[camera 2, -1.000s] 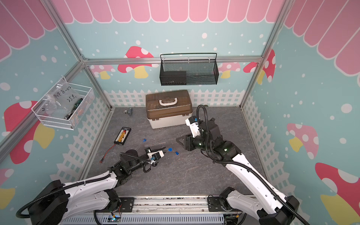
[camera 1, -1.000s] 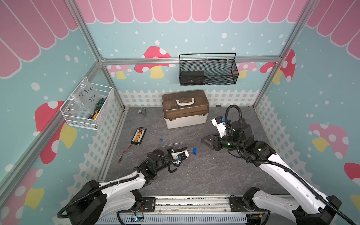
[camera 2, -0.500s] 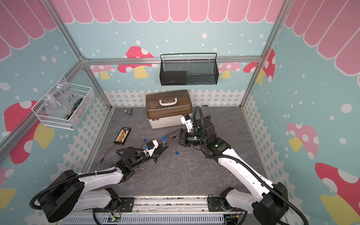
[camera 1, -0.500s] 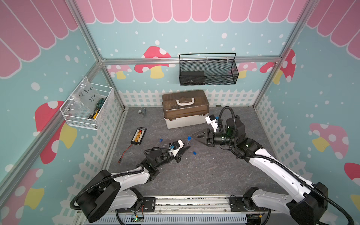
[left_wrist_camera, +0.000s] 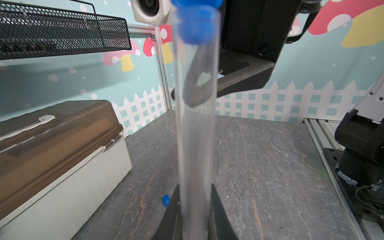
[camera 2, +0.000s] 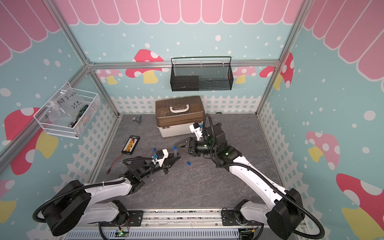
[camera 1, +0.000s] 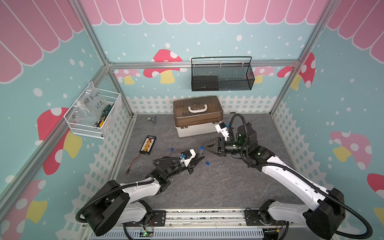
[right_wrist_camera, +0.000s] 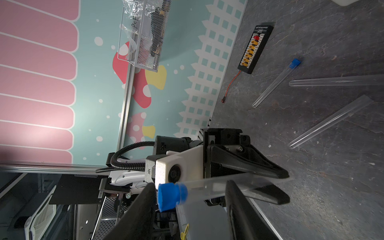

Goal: Insert stoppers into test tubes
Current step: Insert the stopper into the test tube.

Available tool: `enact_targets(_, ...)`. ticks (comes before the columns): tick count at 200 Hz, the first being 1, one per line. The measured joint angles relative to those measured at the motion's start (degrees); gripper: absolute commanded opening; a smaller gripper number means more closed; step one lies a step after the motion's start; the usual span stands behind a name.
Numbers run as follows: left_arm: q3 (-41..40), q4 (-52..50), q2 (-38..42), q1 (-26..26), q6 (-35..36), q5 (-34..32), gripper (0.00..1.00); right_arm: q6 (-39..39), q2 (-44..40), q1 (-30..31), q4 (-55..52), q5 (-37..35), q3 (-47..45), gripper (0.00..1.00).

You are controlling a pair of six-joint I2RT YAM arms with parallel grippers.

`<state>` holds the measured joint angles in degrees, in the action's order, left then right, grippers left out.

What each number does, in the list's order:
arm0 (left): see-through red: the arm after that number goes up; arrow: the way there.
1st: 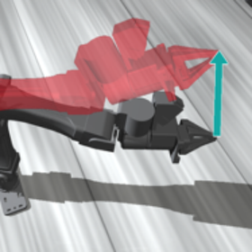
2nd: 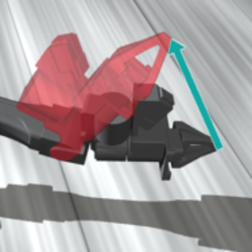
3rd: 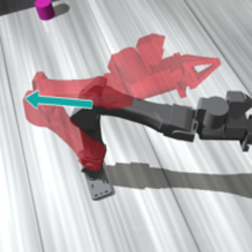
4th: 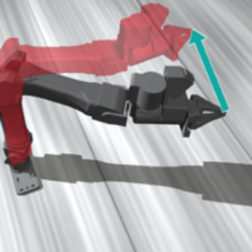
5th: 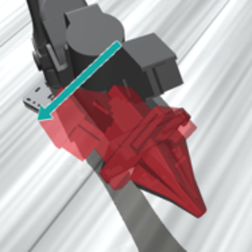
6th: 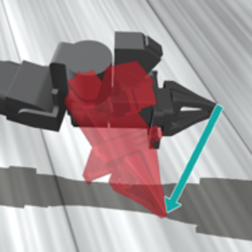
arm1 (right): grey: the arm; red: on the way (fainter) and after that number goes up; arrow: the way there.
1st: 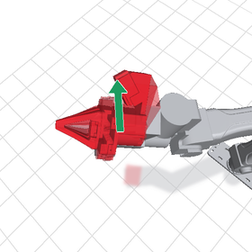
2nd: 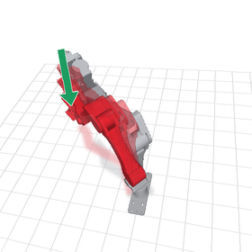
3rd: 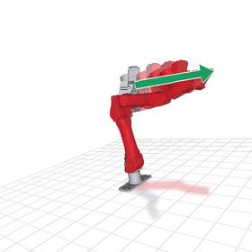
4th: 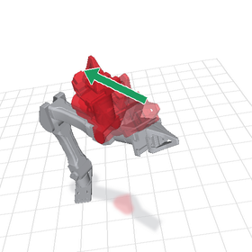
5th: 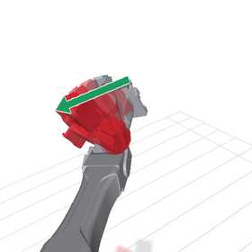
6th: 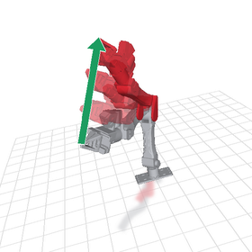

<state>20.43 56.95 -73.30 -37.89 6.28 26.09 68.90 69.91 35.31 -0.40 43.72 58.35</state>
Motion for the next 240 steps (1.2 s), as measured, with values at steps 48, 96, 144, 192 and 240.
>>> enact_targets(48, 0.1, 0.8, 0.0, 0.0, -1.2, 1.1, 0.00, 0.1, 0.1, 0.1, 0.9, 0.7, 0.0, 0.46)
enact_targets(96, 0.1, 0.7, 0.0, 0.3, -1.6, 1.6, 0.00, 0.7, 0.2, 0.2, 2.1, 0.8, -0.6, 0.43)
enact_targets(144, 0.2, -2.9, 2.0, 0.3, -1.2, 1.7, 0.00, 1.2, 0.1, 0.3, 5.3, 0.8, -2.5, 0.41)
enact_targets(192, 1.1, -7.0, 4.0, 0.3, -0.6, 2.1, 0.00, 1.8, -0.7, 0.3, 7.7, 0.8, -3.8, 0.39)
enact_targets(240, 2.7, -9.2, 4.7, 0.3, 0.2, 2.3, 0.00, 1.9, -1.1, 0.3, 9.9, 0.7, -4.4, 0.38)
